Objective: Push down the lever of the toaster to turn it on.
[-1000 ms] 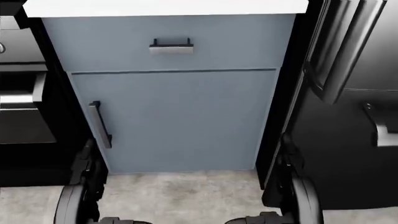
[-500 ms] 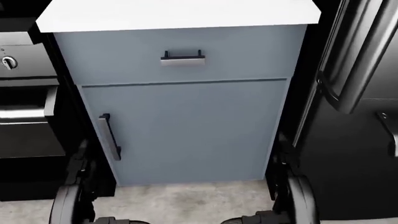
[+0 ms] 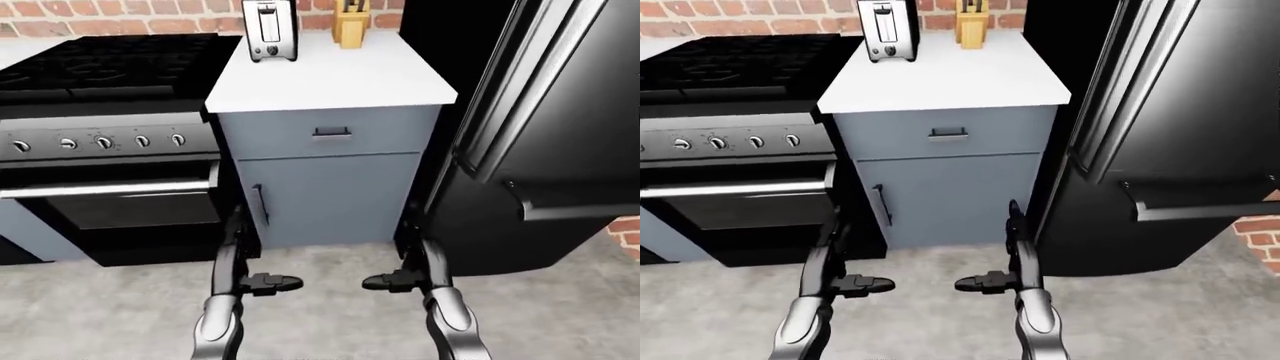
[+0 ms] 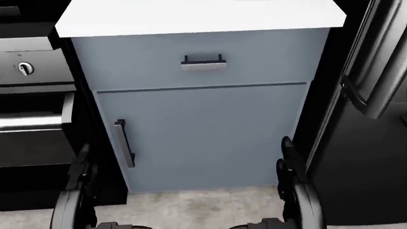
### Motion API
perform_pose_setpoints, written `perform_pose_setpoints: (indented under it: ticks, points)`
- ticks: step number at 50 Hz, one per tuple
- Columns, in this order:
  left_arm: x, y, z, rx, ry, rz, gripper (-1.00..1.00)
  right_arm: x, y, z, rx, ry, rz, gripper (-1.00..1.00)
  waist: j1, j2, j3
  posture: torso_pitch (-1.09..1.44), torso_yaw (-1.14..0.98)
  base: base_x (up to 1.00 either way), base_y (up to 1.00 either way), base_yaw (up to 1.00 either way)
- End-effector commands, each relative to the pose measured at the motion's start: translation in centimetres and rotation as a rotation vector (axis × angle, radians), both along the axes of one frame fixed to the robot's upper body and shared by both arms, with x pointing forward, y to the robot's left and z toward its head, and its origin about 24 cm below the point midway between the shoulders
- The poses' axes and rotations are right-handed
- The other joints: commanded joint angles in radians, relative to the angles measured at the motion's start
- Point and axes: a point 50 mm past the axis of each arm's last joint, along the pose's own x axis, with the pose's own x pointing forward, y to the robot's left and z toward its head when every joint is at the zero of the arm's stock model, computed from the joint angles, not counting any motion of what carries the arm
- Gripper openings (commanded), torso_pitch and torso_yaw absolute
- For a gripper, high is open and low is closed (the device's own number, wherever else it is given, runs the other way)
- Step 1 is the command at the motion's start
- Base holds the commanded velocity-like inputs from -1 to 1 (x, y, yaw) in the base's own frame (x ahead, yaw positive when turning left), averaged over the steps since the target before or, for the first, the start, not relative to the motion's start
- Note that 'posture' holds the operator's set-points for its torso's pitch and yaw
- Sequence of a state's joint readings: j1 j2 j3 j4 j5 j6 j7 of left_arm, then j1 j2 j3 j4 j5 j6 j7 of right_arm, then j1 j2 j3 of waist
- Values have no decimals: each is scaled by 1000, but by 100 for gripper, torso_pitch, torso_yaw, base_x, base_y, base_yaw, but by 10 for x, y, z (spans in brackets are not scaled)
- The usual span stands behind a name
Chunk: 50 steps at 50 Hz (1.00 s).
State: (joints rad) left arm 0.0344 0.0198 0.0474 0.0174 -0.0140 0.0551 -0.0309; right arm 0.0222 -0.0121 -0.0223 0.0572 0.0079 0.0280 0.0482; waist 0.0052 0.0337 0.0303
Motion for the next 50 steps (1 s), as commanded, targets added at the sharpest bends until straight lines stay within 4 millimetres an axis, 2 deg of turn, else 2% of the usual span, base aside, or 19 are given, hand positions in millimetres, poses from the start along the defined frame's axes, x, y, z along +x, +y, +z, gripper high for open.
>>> perform_pose_setpoints:
  ticks: [1, 6, 9, 10, 12, 14, 19, 21, 23, 24, 25, 32, 35, 37, 39, 42, 46, 48, 50]
  points:
    - [6, -6, 20, -2, -106, -27, 100, 6, -4, 21, -10, -109, -16, 100, -4, -4, -17, 0, 0, 0, 16, 0]
    - [7, -6, 21, -1, -107, -27, 100, 6, -4, 22, -10, -110, -15, 100, -5, -54, -12, 0, 0, 0, 16, 0]
    - [6, -6, 21, -1, -107, -27, 100, 5, -4, 21, -10, -110, -14, 100, -9, -126, -25, 0, 0, 0, 16, 0]
    - [6, -6, 21, -1, -107, -27, 100, 6, -4, 21, -10, -110, -15, 100, -19, -83, -15, 0, 0, 0, 16, 0]
    - [7, -6, 20, -1, -107, -27, 100, 6, -4, 21, -10, -110, -14, 100, -15, -94, -15, 0, 0, 0, 16, 0]
    - [7, -6, 21, -1, -107, -27, 100, 6, -4, 21, -10, -110, -14, 100, -15, -85, -22, 0, 0, 0, 16, 0]
    - [6, -6, 21, 0, -107, -27, 100, 6, -4, 21, -10, -110, -13, 100, -13, -33, -7, 0, 0, 0, 16, 0]
    - [6, -6, 21, -1, -107, -27, 100, 6, -4, 21, -11, -109, -14, 100, -15, 9, -8, 0, 0, 0, 16, 0]
    - [6, -6, 21, 0, -107, -27, 100, 6, -4, 20, -10, -110, -13, 100, -9, 86, -31, 0, 0, 0, 15, 0]
    - [6, -6, 21, 0, -107, -27, 100, 6, -4, 21, -11, -110, -13, 100, 0, 20, -13, 0, 0, 0, 16, 0]
    - [6, -6, 21, 0, -107, -27, 100, 6, -4, 22, -11, -110, -13, 100, -5, 38, -13, 0, 0, 0, 16, 0]
    - [6, -6, 21, 0, -107, -26, 100, 5, -4, 21, -13, -109, -11, 100, -2, -25, -10, 0, 0, 0, 16, 0]
    - [6, -6, 21, -1, -107, -26, 100, 5, -4, 20, -15, -109, -11, 100, -4, -65, -9, 0, 0, 0, 16, 0]
    - [6, -6, 20, -1, -106, -27, 100, 5, -4, 21, -14, -109, -11, 100, -6, -114, -19, 0, 0, 0, 17, 0]
    - [6, -6, 20, -1, -106, -27, 100, 5, -4, 21, -14, -109, -10, 100, -17, -84, -14, 0, 0, 0, 16, 0]
    - [7, -6, 20, -1, -106, -26, 100, 5, -4, 20, -14, -109, -10, 100, -16, -85, -19, 0, 0, 0, 16, 0]
    - [7, -6, 19, -1, -106, -26, 100, 5, -4, 21, -14, -109, -10, 100, -12, -51, -10, 0, 0, 0, 17, 0]
    - [8, -6, 19, -1, -107, -26, 100, 5, -4, 21, -14, -109, -9, 100, -14, -22, -7, 0, 0, 0, 16, 0]
    - [7, -6, 20, 0, -106, -26, 100, 5, -4, 21, -14, -110, -10, 100, -15, 28, -14, 0, 0, 0, 16, 0]
